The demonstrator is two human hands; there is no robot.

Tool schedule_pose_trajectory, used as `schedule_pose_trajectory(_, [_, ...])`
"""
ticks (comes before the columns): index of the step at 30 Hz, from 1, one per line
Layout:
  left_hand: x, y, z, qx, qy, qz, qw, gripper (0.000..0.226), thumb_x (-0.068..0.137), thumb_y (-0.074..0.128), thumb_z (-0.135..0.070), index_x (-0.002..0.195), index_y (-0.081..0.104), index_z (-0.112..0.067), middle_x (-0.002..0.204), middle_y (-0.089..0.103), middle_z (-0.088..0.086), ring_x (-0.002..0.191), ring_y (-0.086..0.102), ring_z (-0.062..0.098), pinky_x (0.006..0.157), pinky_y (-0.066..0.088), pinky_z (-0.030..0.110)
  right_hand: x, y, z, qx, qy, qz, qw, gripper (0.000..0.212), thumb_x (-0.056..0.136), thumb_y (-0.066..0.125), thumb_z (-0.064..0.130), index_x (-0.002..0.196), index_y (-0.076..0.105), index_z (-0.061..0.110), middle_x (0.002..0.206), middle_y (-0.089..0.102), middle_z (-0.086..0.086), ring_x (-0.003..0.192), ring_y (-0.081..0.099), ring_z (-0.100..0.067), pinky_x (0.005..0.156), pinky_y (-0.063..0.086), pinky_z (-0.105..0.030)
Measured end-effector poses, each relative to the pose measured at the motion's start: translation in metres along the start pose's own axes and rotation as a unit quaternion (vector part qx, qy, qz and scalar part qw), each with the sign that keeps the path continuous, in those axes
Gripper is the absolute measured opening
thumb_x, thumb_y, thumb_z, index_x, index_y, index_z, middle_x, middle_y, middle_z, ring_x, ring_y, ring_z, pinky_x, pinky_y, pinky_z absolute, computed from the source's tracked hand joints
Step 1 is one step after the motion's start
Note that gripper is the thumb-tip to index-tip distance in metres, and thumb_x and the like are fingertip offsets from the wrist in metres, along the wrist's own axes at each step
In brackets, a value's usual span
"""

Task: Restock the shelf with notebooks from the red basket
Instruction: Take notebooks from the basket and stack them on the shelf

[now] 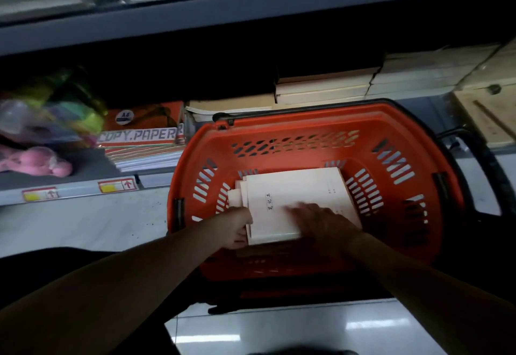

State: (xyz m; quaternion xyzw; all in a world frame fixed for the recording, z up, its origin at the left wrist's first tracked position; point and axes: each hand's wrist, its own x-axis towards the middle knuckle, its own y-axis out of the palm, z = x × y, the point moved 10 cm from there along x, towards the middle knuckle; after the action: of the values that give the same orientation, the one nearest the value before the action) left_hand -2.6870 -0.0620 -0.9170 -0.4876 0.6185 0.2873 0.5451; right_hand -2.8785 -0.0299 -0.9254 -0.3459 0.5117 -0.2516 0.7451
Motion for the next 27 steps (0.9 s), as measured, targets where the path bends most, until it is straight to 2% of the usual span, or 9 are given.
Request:
schedule_pose_trajectory(5, [-0.002, 0.025, -0.021, -0.111, 0.02, 0.045, 0.993, 0.023, 0.096, 0.046, -0.016, 0.074, 0.053, -0.015, 0.068, 0.045, -0.001, 0.061, 0.047, 0.013, 0.06, 0.042, 0.026, -0.003, -0.024, -0.004, 0.023, 0.013, -0.053, 0.998, 0.071, 0.099, 0.042, 0.018, 0.157, 0.001, 0.023, 0.162, 0.017, -0.012, 0.139, 0.037, -0.031, 0.113, 0.032, -0.036])
schedule_pose_trajectory(8, [-0.007, 0.027, -0.027, -0.118, 0.025, 0.05, 0.991, 0.021, 0.094, 0.049, -0.017, 0.076, 0.058, -0.009, 0.074, 0.051, 0.006, 0.077, 0.056, 0.022, 0.08, 0.05, 0.038, -0.012, -0.055, -0.017, 0.115, 0.034, -0.105, 0.987, 0.049, 0.093, 0.051, 0.023, 0.141, 0.043, 0.035, 0.131, 0.062, -0.003, 0.118, 0.058, -0.024, 0.093, 0.041, -0.028])
schedule_pose_trajectory(10, [-0.011, 0.031, -0.025, -0.151, 0.018, 0.071, 0.986, 0.025, 0.1, 0.047, -0.026, 0.093, 0.058, -0.004, 0.092, 0.058, 0.016, 0.098, 0.058, 0.032, 0.089, 0.049, 0.049, -0.015, -0.066, -0.019, 0.134, 0.029, -0.108, 0.985, 0.024, 0.09, 0.052, 0.027, 0.113, 0.057, 0.034, 0.106, 0.07, -0.005, 0.102, 0.063, -0.027, 0.076, 0.041, -0.029])
schedule_pose_trajectory(12, [-0.011, 0.034, -0.029, -0.195, 0.033, 0.09, 0.976, 0.032, 0.103, 0.043, -0.033, 0.101, 0.056, -0.003, 0.106, 0.059, 0.02, 0.105, 0.057, 0.034, 0.092, 0.048, 0.054, -0.017, -0.075, -0.015, 0.169, 0.017, -0.12, 0.978, 0.017, 0.094, 0.051, 0.029, 0.106, 0.059, 0.036, 0.106, 0.07, -0.004, 0.102, 0.062, -0.027, 0.072, 0.033, -0.028])
schedule_pose_trajectory(16, [-0.008, 0.03, -0.026, -0.216, 0.031, 0.087, 0.972, 0.039, 0.102, 0.04, -0.042, 0.106, 0.055, -0.007, 0.102, 0.06, 0.016, 0.104, 0.057, 0.032, 0.099, 0.044, 0.057, -0.014, -0.079, -0.006, 0.186, -0.008, -0.134, 0.973, 0.046, 0.1, 0.044, 0.031, 0.143, 0.036, 0.043, 0.129, 0.062, -0.004, 0.117, 0.056, -0.028, 0.083, 0.034, -0.028])
schedule_pose_trajectory(20, [-0.003, 0.006, -0.025, -0.085, 0.059, -0.029, 0.994, 0.048, 0.1, 0.043, -0.046, 0.114, 0.059, -0.003, 0.093, 0.061, 0.01, 0.085, 0.056, 0.023, 0.081, 0.046, 0.035, -0.014, -0.074, 0.009, 0.174, -0.021, -0.119, 0.977, 0.048, 0.101, 0.04, 0.029, 0.147, 0.032, 0.04, 0.134, 0.059, -0.003, 0.118, 0.055, -0.026, 0.09, 0.038, -0.03])
schedule_pose_trajectory(22, [-0.007, -0.006, -0.036, -0.07, 0.1, -0.071, 0.99, 0.055, 0.099, 0.045, -0.047, 0.125, 0.059, 0.0, 0.113, 0.064, 0.014, 0.096, 0.059, 0.023, 0.083, 0.045, 0.032, -0.014, -0.076, 0.015, 0.166, -0.018, -0.115, 0.979, 0.042, 0.102, 0.039, 0.031, 0.144, 0.038, 0.032, 0.13, 0.06, -0.006, 0.116, 0.055, -0.027, 0.087, 0.037, -0.031])
schedule_pose_trajectory(24, [-0.016, 0.01, -0.046, -0.157, 0.126, 0.013, 0.979, 0.068, 0.092, 0.05, -0.057, 0.131, 0.052, -0.001, 0.129, 0.057, 0.02, 0.119, 0.056, 0.032, 0.096, 0.047, 0.04, -0.013, -0.089, 0.017, 0.165, 0.0, -0.141, 0.976, 0.031, 0.102, 0.04, 0.034, 0.13, 0.049, 0.024, 0.12, 0.063, -0.008, 0.109, 0.057, -0.028, 0.073, 0.03, -0.031])
schedule_pose_trajectory(27, [-0.04, 0.052, -0.054, -0.202, 0.173, 0.122, 0.956, 0.06, 0.081, 0.067, -0.049, 0.125, 0.049, -0.013, 0.116, 0.065, 0.015, 0.102, 0.065, 0.032, 0.08, 0.057, 0.048, -0.019, -0.115, 0.02, 0.22, 0.033, -0.208, 0.953, 0.021, 0.097, 0.05, 0.034, 0.113, 0.06, 0.024, 0.106, 0.07, -0.003, 0.1, 0.063, -0.026, 0.067, 0.029, -0.029])
